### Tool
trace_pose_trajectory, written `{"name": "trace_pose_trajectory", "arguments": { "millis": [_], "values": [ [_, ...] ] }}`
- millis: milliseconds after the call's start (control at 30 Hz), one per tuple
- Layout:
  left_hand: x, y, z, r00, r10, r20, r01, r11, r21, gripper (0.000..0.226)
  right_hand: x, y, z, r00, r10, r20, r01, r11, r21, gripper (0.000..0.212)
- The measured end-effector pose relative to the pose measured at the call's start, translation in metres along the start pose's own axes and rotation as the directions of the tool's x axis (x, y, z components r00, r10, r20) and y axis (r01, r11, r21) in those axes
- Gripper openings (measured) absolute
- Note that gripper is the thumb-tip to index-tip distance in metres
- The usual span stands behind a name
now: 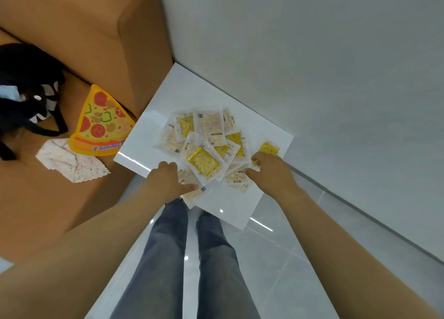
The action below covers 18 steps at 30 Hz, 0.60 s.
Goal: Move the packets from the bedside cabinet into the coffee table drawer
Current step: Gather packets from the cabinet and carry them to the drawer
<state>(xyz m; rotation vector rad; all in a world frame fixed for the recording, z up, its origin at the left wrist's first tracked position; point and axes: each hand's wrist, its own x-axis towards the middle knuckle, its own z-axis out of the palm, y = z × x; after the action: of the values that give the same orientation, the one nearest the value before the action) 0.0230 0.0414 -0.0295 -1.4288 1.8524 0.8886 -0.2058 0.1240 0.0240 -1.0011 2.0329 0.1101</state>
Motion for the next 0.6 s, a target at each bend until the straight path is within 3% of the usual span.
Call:
{"name": "trace_pose_trajectory", "arguments": {
  "millis": [200, 433, 600],
  "values": [
    [0.032, -0.001, 0.037, 0.967, -0.252, 0.046, 0.255, 0.928, -0.27, 0.102, 0.052, -0.001, 0.025, 0.99, 0.142, 0.008, -0.142, 0.987, 0.079, 0.061],
    [0.053, 0.015, 0.059, 0.935, -0.345, -0.081, 0.28, 0.859, -0.429, 0.102, 0.088, 0.001, 0.051, 0.974, 0.223, 0.035, -0.225, 0.966, 0.126, 0.06],
    [0.064, 0.023, 0.062, 0.884, -0.466, -0.041, 0.344, 0.708, -0.617, 0.103, 0.098, 0.0, 0.06, 0.955, 0.296, -0.005, -0.284, 0.922, 0.263, 0.07]
  ]
}}
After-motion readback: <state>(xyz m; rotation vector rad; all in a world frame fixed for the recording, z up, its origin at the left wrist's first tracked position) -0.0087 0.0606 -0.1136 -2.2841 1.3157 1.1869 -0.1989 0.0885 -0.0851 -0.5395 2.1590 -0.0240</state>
